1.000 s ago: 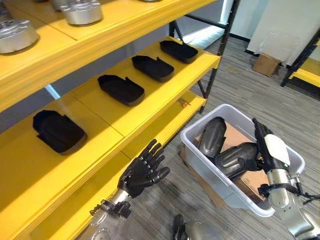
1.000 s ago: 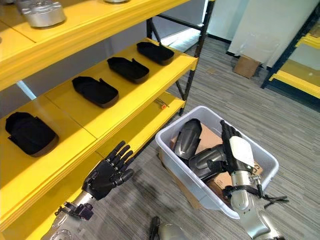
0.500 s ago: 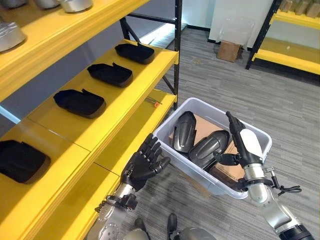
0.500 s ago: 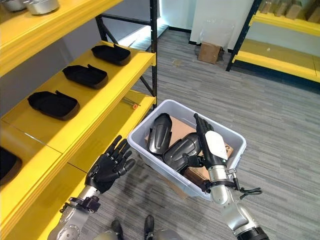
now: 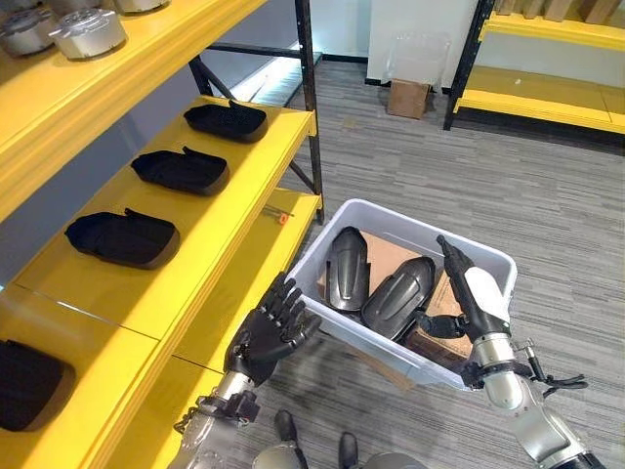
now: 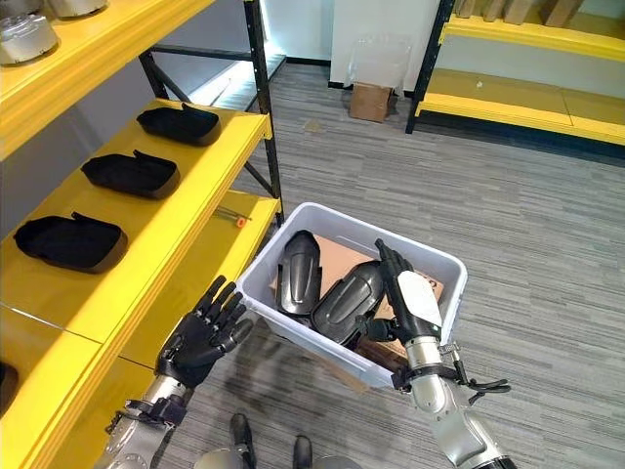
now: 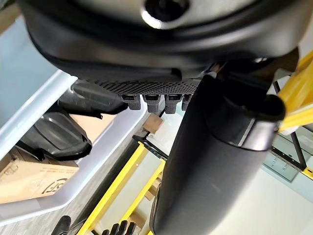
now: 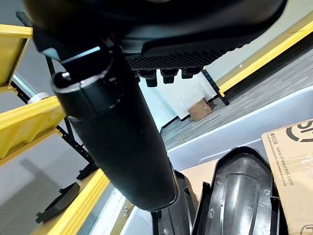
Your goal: Move parts from the plastic box to the shelf.
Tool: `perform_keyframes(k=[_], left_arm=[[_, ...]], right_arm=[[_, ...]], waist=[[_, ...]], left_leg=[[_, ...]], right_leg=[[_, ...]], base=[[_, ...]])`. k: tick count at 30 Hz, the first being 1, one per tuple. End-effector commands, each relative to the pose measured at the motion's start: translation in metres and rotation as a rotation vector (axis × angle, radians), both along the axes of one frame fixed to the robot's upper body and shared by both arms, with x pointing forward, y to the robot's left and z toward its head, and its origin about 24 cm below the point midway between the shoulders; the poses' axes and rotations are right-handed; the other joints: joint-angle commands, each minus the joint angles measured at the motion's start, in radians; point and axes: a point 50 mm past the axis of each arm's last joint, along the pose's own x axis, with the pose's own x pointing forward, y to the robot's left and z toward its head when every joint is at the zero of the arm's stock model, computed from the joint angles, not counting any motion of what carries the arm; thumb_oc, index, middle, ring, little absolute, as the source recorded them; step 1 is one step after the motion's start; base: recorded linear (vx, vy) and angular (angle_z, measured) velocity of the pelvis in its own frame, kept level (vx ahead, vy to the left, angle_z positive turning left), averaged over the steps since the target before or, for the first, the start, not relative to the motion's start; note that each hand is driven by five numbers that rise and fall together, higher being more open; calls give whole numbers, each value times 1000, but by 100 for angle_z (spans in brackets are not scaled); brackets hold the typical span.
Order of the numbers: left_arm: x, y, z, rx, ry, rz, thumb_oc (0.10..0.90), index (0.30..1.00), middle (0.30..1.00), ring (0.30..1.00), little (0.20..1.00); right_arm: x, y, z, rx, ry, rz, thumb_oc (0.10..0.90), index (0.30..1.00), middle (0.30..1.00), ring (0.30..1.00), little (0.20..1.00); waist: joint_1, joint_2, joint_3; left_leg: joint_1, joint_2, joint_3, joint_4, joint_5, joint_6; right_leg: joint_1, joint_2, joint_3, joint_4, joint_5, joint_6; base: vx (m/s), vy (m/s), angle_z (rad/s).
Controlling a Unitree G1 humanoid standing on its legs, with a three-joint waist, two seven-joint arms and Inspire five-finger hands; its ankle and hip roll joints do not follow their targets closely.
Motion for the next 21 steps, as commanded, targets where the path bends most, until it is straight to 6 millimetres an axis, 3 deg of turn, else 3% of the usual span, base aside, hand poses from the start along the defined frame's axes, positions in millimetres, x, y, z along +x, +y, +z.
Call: perform_keyframes(k=[1,6,7,9,10,14,15,17,19,21], left_arm=[[12,9,44,31,-278,-2,900,1000,1000,1000,1000],[13,12,45,70,-290,-5,900,1000,1000,1000,1000],[15,14,48,69,-300,4,900,1000,1000,1000,1000],[16,14,50,72,-308,3,900,1000,1000,1000,1000],[17,14,51,76,-306,0,900,1000,1000,1000,1000],[17,12,50,75,-289,-2,900,1000,1000,1000,1000],[19,11,50,71,-292,-14,900,1000,1000,1000,1000],[24,9,53,77,-308,-27,900,1000,1000,1000,1000],[26,8,54,78,-313,-19,900,1000,1000,1000,1000],[32,5,58,85,-332,-13,900,1000,1000,1000,1000]], right_arm=[[8,18,49,25,-275,93,900,1000,1000,1000,1000],[13,17,52,31,-276,87,900,1000,1000,1000,1000],[14,20,55,28,-288,91,900,1000,1000,1000,1000],[15,23,56,28,-295,90,900,1000,1000,1000,1000],[19,27,56,32,-299,87,900,1000,1000,1000,1000],[25,32,51,37,-315,79,900,1000,1000,1000,1000],[25,31,51,41,-329,78,900,1000,1000,1000,1000],[23,27,54,44,-345,77,900,1000,1000,1000,1000],[22,27,55,46,-354,82,900,1000,1000,1000,1000],[20,31,58,48,-366,86,900,1000,1000,1000,1000]], waist=[[56,-57,-43],[60,-66,-69],[60,-75,-76],[68,-81,-75],[82,-90,-72],[91,-88,-72],[89,-75,-74],[83,-62,-65],[72,-56,-54],[49,-56,-39]], left_leg=[[-16,-36,15,116,-129,20],[18,-85,35,93,-166,62],[23,-120,38,85,-189,92],[21,-139,34,95,-212,115],[18,-157,29,119,-237,136],[19,-163,-13,146,-257,138],[23,-152,-35,152,-252,123],[31,-124,-57,154,-239,100],[44,-108,-65,152,-235,94],[57,-77,-68,162,-250,81]], right_leg=[[35,-121,-151,131,-121,123],[20,-99,-154,225,-118,150],[-24,-83,-142,330,-57,197],[-57,-80,-142,444,-5,231],[-94,-75,-134,552,68,275],[-143,-83,-98,575,75,273],[-134,-133,-108,509,14,238],[-121,-226,-111,358,-14,217],[-115,-265,-87,276,18,230],[-150,-378,6,173,167,270]], base=[[184,193,1],[140,195,9],[118,266,3],[71,168,0],[31,60,-5],[51,3,-7],[32,-70,15],[32,-156,15],[32,-219,4],[39,-295,-3]])
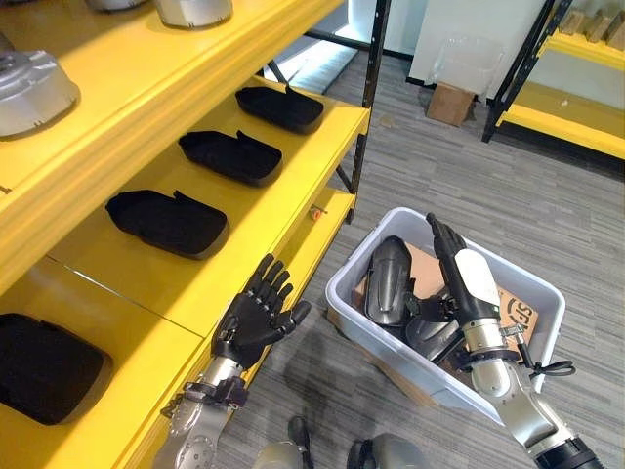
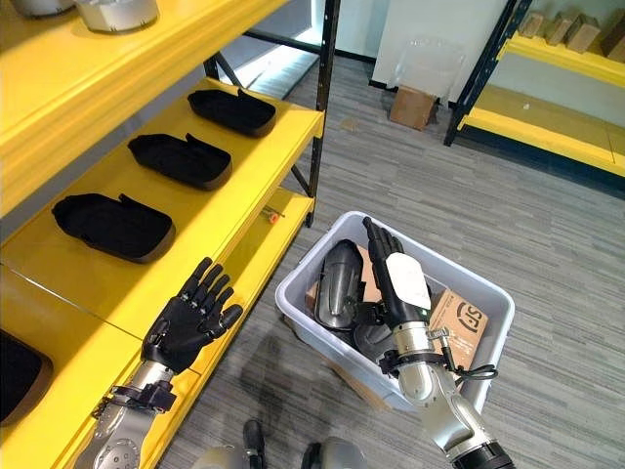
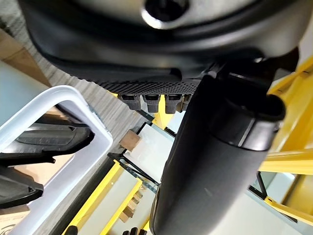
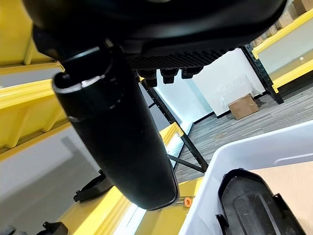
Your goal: Move parts from the plastic box to the shelf.
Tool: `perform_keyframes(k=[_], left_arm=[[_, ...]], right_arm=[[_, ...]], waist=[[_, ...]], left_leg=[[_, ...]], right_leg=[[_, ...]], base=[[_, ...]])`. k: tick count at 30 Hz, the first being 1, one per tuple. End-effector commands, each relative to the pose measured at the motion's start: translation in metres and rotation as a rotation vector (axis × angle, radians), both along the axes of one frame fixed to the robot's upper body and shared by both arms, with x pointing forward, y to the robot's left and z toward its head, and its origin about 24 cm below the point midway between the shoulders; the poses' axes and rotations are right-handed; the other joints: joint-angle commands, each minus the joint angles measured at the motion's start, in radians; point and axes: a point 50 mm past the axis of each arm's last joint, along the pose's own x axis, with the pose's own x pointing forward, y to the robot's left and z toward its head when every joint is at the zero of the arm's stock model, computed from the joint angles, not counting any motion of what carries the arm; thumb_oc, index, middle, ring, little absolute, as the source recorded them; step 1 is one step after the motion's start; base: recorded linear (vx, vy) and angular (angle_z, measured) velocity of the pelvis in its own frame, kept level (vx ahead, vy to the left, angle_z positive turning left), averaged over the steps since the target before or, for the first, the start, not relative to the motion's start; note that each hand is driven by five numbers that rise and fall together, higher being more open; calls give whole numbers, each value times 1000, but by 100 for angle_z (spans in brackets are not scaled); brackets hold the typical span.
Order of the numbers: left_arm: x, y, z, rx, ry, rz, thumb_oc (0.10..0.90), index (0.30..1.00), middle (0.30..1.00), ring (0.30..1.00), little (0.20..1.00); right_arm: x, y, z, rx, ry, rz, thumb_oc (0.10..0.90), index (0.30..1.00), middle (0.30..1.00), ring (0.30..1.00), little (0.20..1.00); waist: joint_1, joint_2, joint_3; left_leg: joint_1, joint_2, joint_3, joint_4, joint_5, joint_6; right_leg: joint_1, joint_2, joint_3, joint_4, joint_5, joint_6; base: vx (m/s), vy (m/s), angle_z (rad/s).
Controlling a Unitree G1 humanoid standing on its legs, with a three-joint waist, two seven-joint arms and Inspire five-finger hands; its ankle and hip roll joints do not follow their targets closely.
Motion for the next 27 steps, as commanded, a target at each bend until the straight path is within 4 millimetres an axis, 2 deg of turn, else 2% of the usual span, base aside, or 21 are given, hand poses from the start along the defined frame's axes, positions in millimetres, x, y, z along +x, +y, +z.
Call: perform_keyframes(k=[1,3,4,8,10,12,13,15,17,18,21,27], left_arm=[[16,-6,47,42,-268,-49,900,1000,1000,1000,1000],[18,-5,47,50,-280,-62,900,1000,1000,1000,1000],[17,-4,46,56,-284,-76,900,1000,1000,1000,1000],[11,1,46,56,-283,-89,900,1000,1000,1000,1000],[9,6,46,53,-268,-62,900,1000,1000,1000,1000],[5,13,43,44,-256,1,900,1000,1000,1000,1000],[5,13,43,44,-255,4,900,1000,1000,1000,1000],[2,13,43,30,-247,28,900,1000,1000,1000,1000],[-1,11,44,19,-242,37,900,1000,1000,1000,1000],[-4,9,44,15,-242,33,900,1000,1000,1000,1000],[-4,7,41,8,-236,42,900,1000,1000,1000,1000],[1,2,38,27,-250,28,900,1000,1000,1000,1000]], right_arm=[[9,11,40,53,-240,30,900,1000,1000,1000,1000],[10,10,40,59,-229,25,900,1000,1000,1000,1000],[10,7,40,61,-219,23,900,1000,1000,1000,1000],[6,3,40,39,-193,45,900,1000,1000,1000,1000],[5,9,41,-2,-165,109,900,1000,1000,1000,1000],[6,22,45,-22,-140,203,900,1000,1000,1000,1000],[6,22,45,-22,-139,206,900,1000,1000,1000,1000],[13,24,48,-29,-128,220,900,1000,1000,1000,1000],[18,26,52,-33,-131,223,900,1000,1000,1000,1000],[20,28,55,-35,-136,225,900,1000,1000,1000,1000],[20,31,54,-47,-135,235,900,1000,1000,1000,1000],[24,29,47,-74,-139,234,900,1000,1000,1000,1000]], waist=[[-14,-26,-57],[-7,-28,-48],[-2,-28,-44],[10,-34,-45],[24,-41,-45],[51,-46,-53],[52,-46,-52],[68,-48,-59],[76,-46,-61],[75,-43,-62],[63,-37,-62],[33,-8,-55]], left_leg=[[9,-1,-69,131,-162,-29],[-3,37,-72,176,-183,-44],[-20,53,-88,212,-194,-49],[-59,90,-132,283,-206,-71],[-57,119,-141,309,-209,-90],[-16,184,-92,270,-170,-124],[-10,187,-90,264,-166,-126],[16,226,-64,226,-134,-153],[29,255,-53,201,-108,-167],[36,283,-41,183,-83,-179],[38,314,-32,171,-57,-187],[17,357,-52,165,22,-210]], right_leg=[[26,-115,58,-216,341,65],[26,-198,79,-236,401,83],[37,-218,86,-228,409,82],[85,-221,92,-241,333,84],[104,-234,58,-254,327,87],[138,-220,-58,-281,276,92],[143,-217,-64,-284,275,91],[151,-193,-111,-290,242,92],[151,-170,-127,-275,213,73],[145,-147,-134,-255,189,48],[133,-119,-125,-230,164,19],[95,-73,-99,-176,131,-13]], base=[[21,-202,12],[85,-374,21],[142,-483,23],[113,-354,54],[178,-422,23],[193,-424,8],[145,-318,-33],[133,-281,-43],[146,-292,-21],[148,-296,-10],[85,-177,-3],[51,-115,7]])
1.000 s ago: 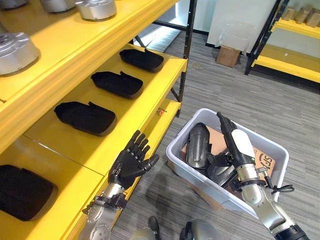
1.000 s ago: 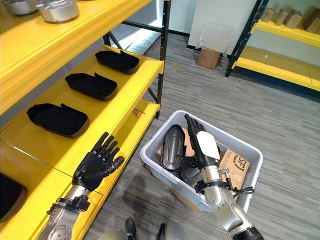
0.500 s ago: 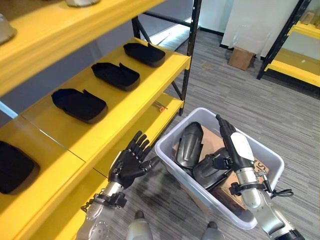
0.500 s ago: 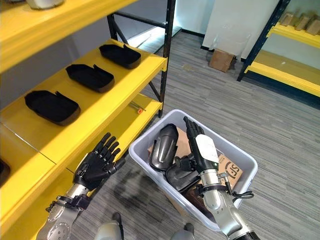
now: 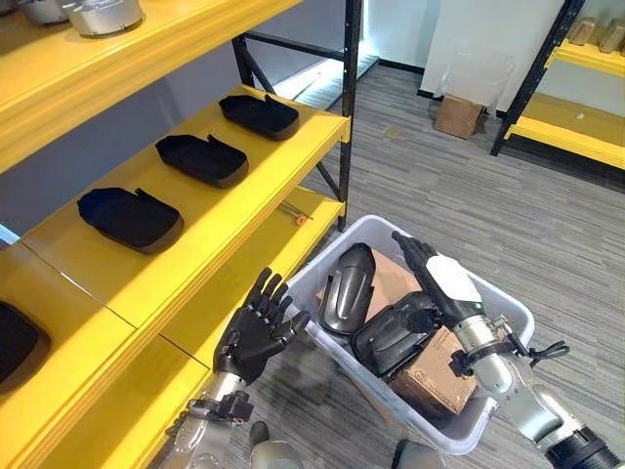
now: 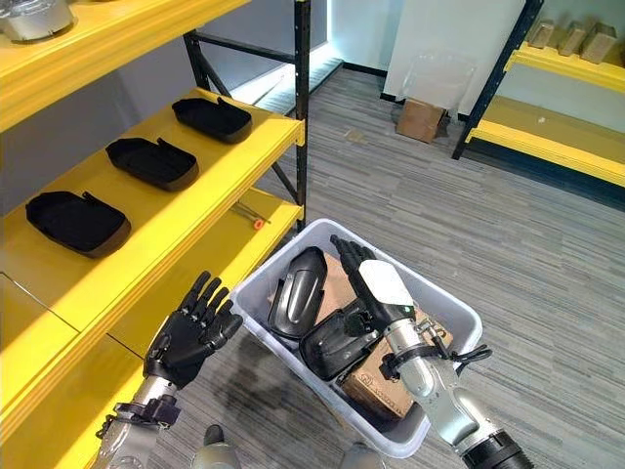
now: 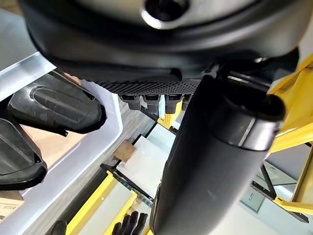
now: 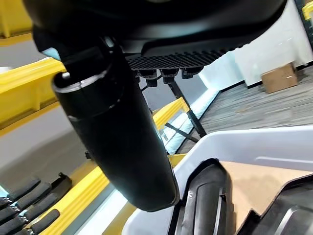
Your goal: Move parts from the plastic box to the shelf.
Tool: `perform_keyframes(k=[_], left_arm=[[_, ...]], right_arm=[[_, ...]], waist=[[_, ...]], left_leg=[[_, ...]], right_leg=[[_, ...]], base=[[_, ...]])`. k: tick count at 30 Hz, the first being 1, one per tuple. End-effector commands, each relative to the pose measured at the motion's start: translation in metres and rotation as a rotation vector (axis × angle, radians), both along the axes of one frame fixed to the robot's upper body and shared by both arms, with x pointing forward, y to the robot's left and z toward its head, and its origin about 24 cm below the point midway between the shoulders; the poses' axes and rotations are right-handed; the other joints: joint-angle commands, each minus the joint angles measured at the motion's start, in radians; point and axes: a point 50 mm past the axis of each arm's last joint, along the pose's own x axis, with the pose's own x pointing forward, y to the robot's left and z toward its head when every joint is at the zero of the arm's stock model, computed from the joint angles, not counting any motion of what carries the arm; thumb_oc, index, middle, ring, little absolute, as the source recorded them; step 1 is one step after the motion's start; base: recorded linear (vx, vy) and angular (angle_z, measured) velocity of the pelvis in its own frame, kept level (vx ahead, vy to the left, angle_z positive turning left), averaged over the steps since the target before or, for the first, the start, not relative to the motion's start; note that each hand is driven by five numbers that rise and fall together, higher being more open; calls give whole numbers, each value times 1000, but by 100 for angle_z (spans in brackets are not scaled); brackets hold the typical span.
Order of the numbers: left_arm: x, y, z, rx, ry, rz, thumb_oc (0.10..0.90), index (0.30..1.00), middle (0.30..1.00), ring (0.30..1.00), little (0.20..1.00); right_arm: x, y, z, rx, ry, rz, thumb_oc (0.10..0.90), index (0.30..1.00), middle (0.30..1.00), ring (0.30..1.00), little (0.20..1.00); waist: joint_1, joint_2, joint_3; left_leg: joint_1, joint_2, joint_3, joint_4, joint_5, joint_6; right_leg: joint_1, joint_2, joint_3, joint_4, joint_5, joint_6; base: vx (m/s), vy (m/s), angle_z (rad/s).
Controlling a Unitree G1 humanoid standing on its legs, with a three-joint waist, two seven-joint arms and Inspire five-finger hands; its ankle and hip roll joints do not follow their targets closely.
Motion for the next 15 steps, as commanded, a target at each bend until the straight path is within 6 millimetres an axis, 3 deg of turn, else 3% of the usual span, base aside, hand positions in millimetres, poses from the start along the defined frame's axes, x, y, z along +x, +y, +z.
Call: perform_keyframes(k=[1,12,14,15], left_arm=[[21,3,46,72,-278,-23,900,1000,1000,1000,1000],[22,7,47,70,-291,-34,900,1000,1000,1000,1000],[22,6,47,68,-289,-42,900,1000,1000,1000,1000],[24,4,47,71,-287,-47,900,1000,1000,1000,1000]], right_arm=[[19,15,49,89,-252,63,900,1000,1000,1000,1000],[18,17,42,88,-206,95,900,1000,1000,1000,1000],[18,17,42,83,-201,103,900,1000,1000,1000,1000],[16,16,43,84,-191,103,900,1000,1000,1000,1000]], waist=[[-11,-30,-40],[-34,-8,-34],[-42,-9,-37],[-60,-16,-38]], left_leg=[[16,93,9,127,-74,-58],[11,99,32,210,-30,-60],[12,110,55,240,-12,-64],[11,140,99,290,10,-89]], right_leg=[[58,7,-84,-114,70,-50],[32,54,-94,-39,12,-105],[34,71,-105,-31,-5,-124],[52,77,-120,-34,-31,-134]], base=[[45,-65,7],[89,-137,3],[136,-229,2],[151,-255,23]])
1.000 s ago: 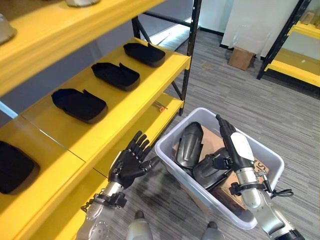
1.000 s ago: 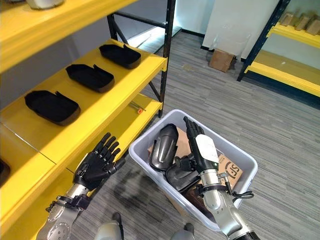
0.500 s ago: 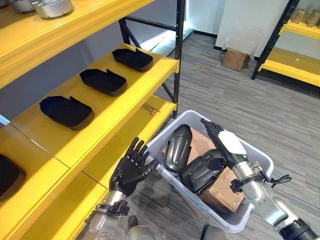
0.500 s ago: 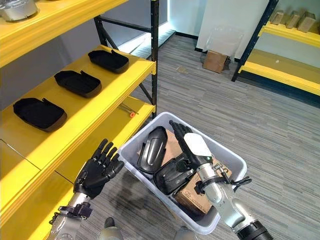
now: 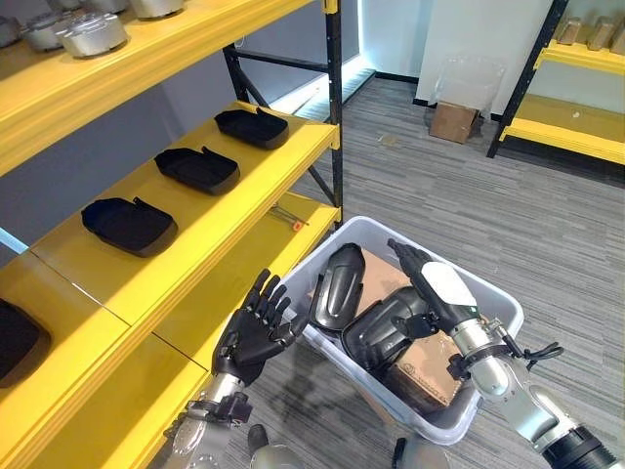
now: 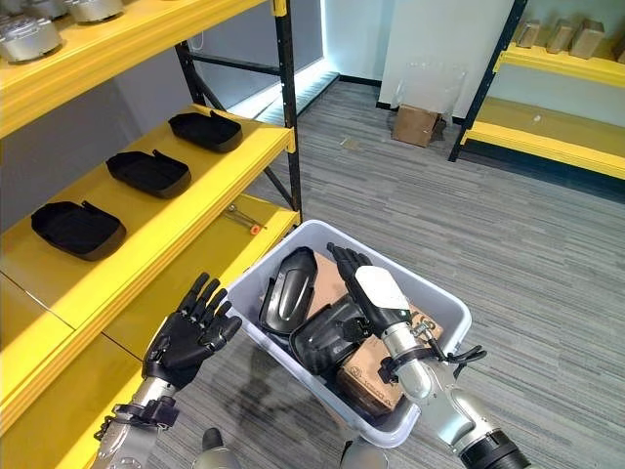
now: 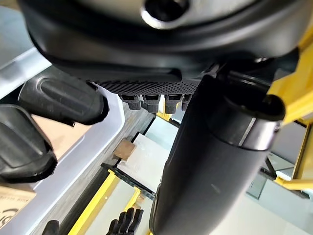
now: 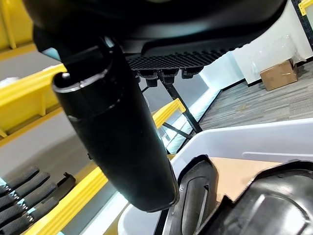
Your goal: Move parts from the plastic box to the shelf.
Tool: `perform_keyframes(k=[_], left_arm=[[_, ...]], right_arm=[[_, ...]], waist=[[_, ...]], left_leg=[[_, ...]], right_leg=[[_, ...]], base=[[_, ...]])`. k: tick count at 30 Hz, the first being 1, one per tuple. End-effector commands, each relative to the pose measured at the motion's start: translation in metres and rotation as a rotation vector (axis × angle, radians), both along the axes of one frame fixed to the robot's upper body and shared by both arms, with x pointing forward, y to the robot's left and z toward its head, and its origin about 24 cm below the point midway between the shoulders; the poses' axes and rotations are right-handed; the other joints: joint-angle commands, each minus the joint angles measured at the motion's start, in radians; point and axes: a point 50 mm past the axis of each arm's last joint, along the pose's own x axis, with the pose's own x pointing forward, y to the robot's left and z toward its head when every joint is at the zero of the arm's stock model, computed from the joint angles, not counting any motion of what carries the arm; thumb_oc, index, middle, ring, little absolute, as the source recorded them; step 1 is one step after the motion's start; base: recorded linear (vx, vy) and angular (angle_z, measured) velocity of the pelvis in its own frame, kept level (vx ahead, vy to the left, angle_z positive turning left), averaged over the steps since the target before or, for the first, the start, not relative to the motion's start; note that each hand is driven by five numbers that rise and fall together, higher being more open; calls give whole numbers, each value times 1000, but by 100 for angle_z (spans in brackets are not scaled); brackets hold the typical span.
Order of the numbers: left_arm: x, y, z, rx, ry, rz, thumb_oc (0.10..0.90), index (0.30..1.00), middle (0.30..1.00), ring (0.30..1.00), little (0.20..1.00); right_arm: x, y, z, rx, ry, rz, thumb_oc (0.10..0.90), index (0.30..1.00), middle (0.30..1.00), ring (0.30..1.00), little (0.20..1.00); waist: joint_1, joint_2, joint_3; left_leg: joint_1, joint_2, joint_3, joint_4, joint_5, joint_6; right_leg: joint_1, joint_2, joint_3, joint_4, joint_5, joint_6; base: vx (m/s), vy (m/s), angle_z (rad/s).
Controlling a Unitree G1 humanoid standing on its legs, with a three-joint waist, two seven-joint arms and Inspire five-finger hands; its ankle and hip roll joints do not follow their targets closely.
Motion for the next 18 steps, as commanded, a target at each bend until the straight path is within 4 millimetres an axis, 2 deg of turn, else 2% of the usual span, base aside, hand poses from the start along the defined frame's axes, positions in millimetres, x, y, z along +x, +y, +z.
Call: perform_keyframes(k=[1,2,3,4,5,6,7,8,10,11,12,13,14,17,18], left_arm=[[27,-1,51,63,-298,-61,900,1000,1000,1000,1000],[28,-2,51,63,-300,-68,900,1000,1000,1000,1000],[30,-6,52,60,-307,-90,900,1000,1000,1000,1000],[32,-9,53,61,-308,-93,900,1000,1000,1000,1000],[32,-10,53,62,-315,-90,900,1000,1000,1000,1000],[32,-10,54,60,-320,-88,900,1000,1000,1000,1000],[30,-11,55,56,-330,-99,900,1000,1000,1000,1000],[27,-11,57,46,-344,-115,900,1000,1000,1000,1000],[26,-11,57,42,-342,-121,900,1000,1000,1000,1000],[22,-11,54,26,-332,-135,900,1000,1000,1000,1000],[20,-8,52,22,-329,-133,900,1000,1000,1000,1000],[19,-8,51,22,-324,-131,900,1000,1000,1000,1000],[18,-9,49,26,-313,-136,900,1000,1000,1000,1000],[22,-12,47,31,-286,-147,900,1000,1000,1000,1000],[24,-13,47,25,-282,-156,900,1000,1000,1000,1000]], right_arm=[[16,16,52,97,-223,80,900,1000,1000,1000,1000],[15,16,52,95,-224,78,900,1000,1000,1000,1000],[15,15,51,87,-230,72,900,1000,1000,1000,1000],[14,16,51,87,-230,74,900,1000,1000,1000,1000],[15,17,50,85,-233,74,900,1000,1000,1000,1000],[14,18,50,81,-235,78,900,1000,1000,1000,1000],[13,18,50,73,-241,78,900,1000,1000,1000,1000],[10,14,51,70,-246,66,900,1000,1000,1000,1000],[8,13,50,68,-245,62,900,1000,1000,1000,1000],[1,8,47,60,-241,61,900,1000,1000,1000,1000],[0,6,48,55,-242,74,900,1000,1000,1000,1000],[0,6,49,54,-241,81,900,1000,1000,1000,1000],[0,5,49,61,-232,83,900,1000,1000,1000,1000],[-1,1,45,66,-201,49,900,1000,1000,1000,1000],[-2,-1,44,76,-192,44,900,1000,1000,1000,1000]], waist=[[-46,-49,-8],[-47,-48,-7],[-52,-44,-2],[-49,-36,5],[-38,-24,14],[-31,-17,18],[-24,-8,24],[-22,4,25],[-22,3,27],[-22,-1,35],[-21,-11,40],[-18,-10,37],[-19,-15,35],[-35,-16,30],[-41,-18,28]], left_leg=[[40,136,73,370,-174,-261],[30,144,73,383,-166,-265],[-5,153,80,405,-141,-255],[-38,116,52,397,-146,-247],[-62,47,0,340,-152,-235],[-68,23,-23,293,-151,-233],[-73,6,-54,200,-124,-238],[-85,23,-76,72,-58,-252],[-79,23,-75,38,-38,-256],[-105,29,-134,15,6,-255],[-94,7,-163,5,-31,-245],[-89,-1,-185,6,-51,-240],[-69,-21,-211,45,-107,-224],[-52,-42,-199,71,-173,-210],[-35,-59,-195,69,-213,-203]], right_leg=[[177,53,-111,-235,69,-51],[180,58,-114,-239,69,-55],[183,74,-123,-253,76,-70],[185,88,-112,-258,76,-69],[181,102,-92,-256,80,-59],[181,107,-85,-257,81,-53],[185,114,-72,-259,79,-46],[193,123,-58,-268,79,-39],[198,120,-55,-266,75,-36],[207,113,-24,-251,66,-35],[209,103,-8,-224,53,-31],[204,108,3,-216,53,-29],[192,107,34,-161,30,-27],[185,101,47,-140,24,-22],[184,92,55,-150,35,-13]], base=[[138,-238,37],[30,-183,34],[31,-108,20],[63,-37,3],[93,82,1],[131,202,-24],[212,342,-50],[208,317,-52],[186,235,-32],[277,340,-47],[300,376,-63],[298,377,-82],[240,282,-91],[195,205,-87],[157,130,-13]])
